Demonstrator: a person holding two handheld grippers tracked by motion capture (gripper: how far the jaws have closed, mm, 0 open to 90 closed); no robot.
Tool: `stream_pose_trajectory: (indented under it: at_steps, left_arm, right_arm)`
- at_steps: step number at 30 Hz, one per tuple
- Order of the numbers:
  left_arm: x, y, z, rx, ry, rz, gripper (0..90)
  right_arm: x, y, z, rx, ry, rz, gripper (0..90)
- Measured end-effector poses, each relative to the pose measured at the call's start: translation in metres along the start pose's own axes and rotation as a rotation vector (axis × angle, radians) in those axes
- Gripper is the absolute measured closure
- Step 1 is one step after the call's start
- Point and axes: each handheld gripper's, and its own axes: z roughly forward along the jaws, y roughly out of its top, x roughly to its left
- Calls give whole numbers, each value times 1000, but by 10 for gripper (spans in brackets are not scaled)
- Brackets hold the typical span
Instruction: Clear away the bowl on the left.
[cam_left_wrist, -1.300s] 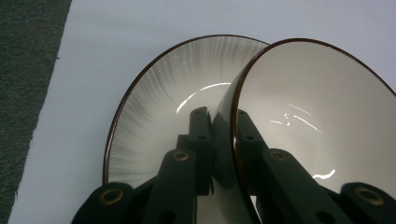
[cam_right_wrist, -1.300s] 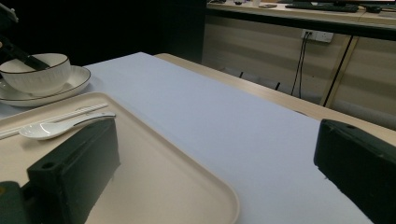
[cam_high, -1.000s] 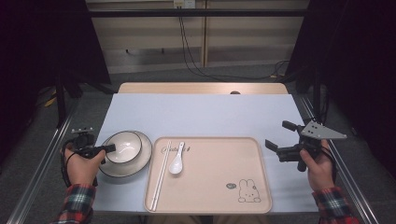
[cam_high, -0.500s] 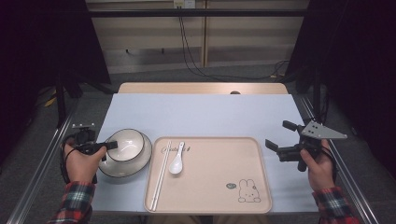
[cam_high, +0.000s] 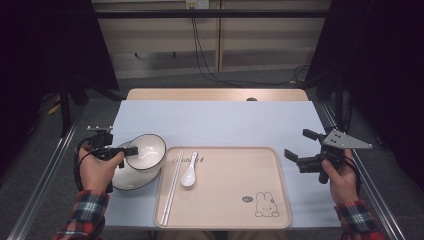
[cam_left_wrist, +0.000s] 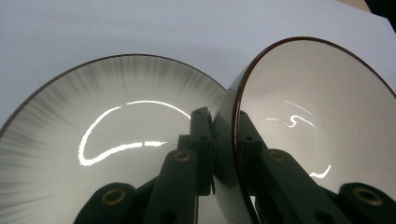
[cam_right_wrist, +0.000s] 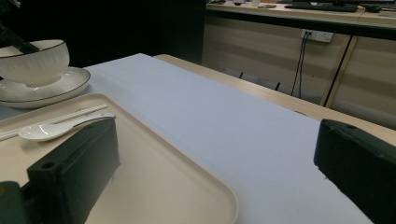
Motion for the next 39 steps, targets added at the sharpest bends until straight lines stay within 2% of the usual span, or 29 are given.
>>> stream_pose_trajectory:
  at_steps: [4,5,6,9,12,14,16,17,19,20,21,23,25,26,27,29,32,33,34,39]
  left_arm:
    - [-7,2,0,20,-9,20,821]
    - [-9,2,2,7,-13,-1,821]
    - [-10,2,1,29,-21,21,820]
    - [-15,3,3,39,-43,33,820]
    - [-20,4,5,57,-43,58,821]
    - [-23,4,6,65,-60,53,820]
    - [-27,4,8,68,-65,66,820]
    - [-30,3,10,57,-70,46,820]
    - [-33,2,11,78,-79,73,820]
    - [-36,2,13,73,-85,63,820]
    - [-38,1,13,85,-90,87,820]
    - [-42,1,15,95,-98,102,820]
    - [-46,-1,18,86,-108,80,820]
    - [-46,0,18,108,-111,109,820]
    - [-47,0,19,118,-116,114,820]
    - [-51,-2,22,119,-127,98,820]
    - [-56,-2,23,133,-134,133,820]
    - [-58,-2,24,127,-134,120,820]
    - [-59,-2,24,139,-140,140,820]
    - [-69,-2,27,131,-165,148,820]
  right_arm:
    - [0,0,1,-1,0,-2,0]
    - [1,0,0,1,-5,1,0]
    - [0,0,0,2,1,-2,0]
    - [0,0,0,0,0,-2,0]
    - [0,0,0,2,1,0,0]
    - [0,0,1,-1,-2,3,0]
    - [0,0,0,0,-4,2,0]
    - [0,0,0,1,-1,-2,0]
    - [0,0,0,2,-1,-2,0]
    - [-1,0,0,1,1,-2,0]
    - [0,0,0,1,3,-1,0]
    - [0,0,0,2,-6,-3,0]
    - [0,0,0,0,-4,-2,0]
    - [0,0,0,1,2,-2,0]
    - [0,0,0,1,0,-1,0]
    - [0,0,0,-1,-5,2,0]
    - [0,0,0,-2,-7,4,0]
    - [0,0,1,-3,-4,3,0]
    - [0,0,1,-2,-1,3,0]
    - [0,0,1,-1,-5,6,0]
